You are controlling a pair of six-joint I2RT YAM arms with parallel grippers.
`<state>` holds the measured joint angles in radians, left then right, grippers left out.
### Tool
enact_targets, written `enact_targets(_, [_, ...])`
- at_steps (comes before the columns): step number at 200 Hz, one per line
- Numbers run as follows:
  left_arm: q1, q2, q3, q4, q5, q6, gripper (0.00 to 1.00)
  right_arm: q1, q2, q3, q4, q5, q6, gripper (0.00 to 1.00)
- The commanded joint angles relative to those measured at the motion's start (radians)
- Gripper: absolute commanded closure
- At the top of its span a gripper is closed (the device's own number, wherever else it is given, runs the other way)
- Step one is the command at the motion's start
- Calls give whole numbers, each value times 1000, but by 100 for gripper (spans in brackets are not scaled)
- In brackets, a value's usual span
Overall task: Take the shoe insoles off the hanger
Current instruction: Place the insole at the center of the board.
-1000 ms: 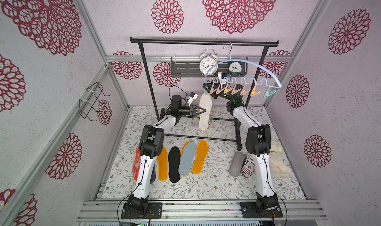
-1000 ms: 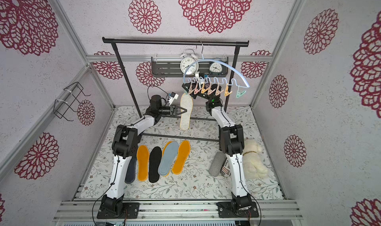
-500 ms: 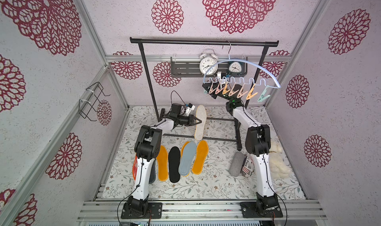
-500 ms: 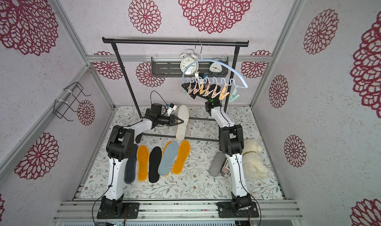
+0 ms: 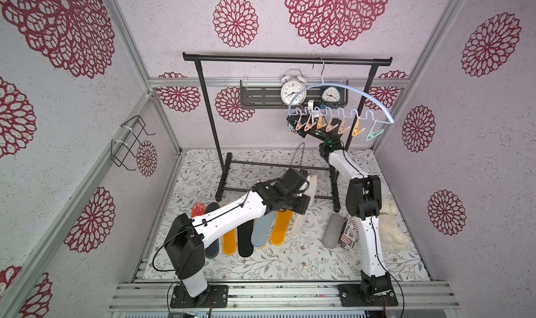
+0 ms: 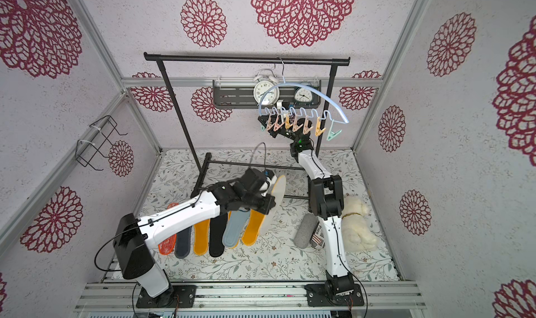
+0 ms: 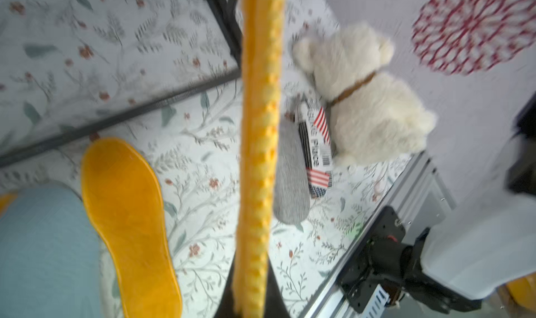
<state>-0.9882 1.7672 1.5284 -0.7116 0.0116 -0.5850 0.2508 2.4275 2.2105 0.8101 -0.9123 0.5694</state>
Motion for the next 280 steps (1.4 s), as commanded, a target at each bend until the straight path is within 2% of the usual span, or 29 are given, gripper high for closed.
enact_targets(1, [-34, 147, 88, -306, -275, -166, 100, -6, 11, 43, 29, 18, 11, 100])
enact_targets(20, [-70, 303, 261, -480, -369, -197, 100, -5, 19, 48, 26, 17, 12, 100])
enact_targets(38, [-80, 382, 370, -577, -422, -216, 100, -6, 24, 48, 32, 11, 13, 100])
enact_targets(79, [-84, 498, 433, -583, -450, -201, 100, -7, 29, 50, 43, 19, 19, 100])
enact_targets(105, [-90, 552, 486, -595, -521, -168, 100, -5, 25, 50, 33, 14, 14, 100])
enact_targets(128, [-95, 609, 549, -626, -517, -158, 100, -5, 23, 50, 30, 11, 14, 100])
enact_targets(137, [-98, 628, 558, -620, -507, -157, 92, -6, 22, 49, 29, 8, 15, 100])
enact_targets(150, [-100, 653, 581, -626, -479, -150, 69, -6, 22, 49, 28, 7, 14, 100])
enact_targets(162, [-103, 661, 593, -626, -453, -146, 64, -6, 20, 48, 24, 5, 15, 97])
enact_targets(191, [-121, 591, 537, -548, -396, -140, 46, -5, 15, 41, 23, -1, 21, 95])
enact_targets(211, [-121, 504, 438, -398, -207, -126, 43, -5, 10, 42, 19, -1, 20, 94])
enact_targets(233, [-122, 379, 320, -255, -77, -122, 41, -7, 4, 38, 7, -3, 11, 91])
enact_targets(255, [-106, 224, 156, -142, -96, -162, 41, -6, -7, 20, 0, 6, -3, 87])
enact_targets(270, [-97, 88, 23, -81, -192, -173, 40, -6, -18, 6, -60, 21, -55, 84])
enact_targets(280, [-78, 15, -61, -51, -237, -176, 40, -6, -31, 9, -157, 51, -110, 78])
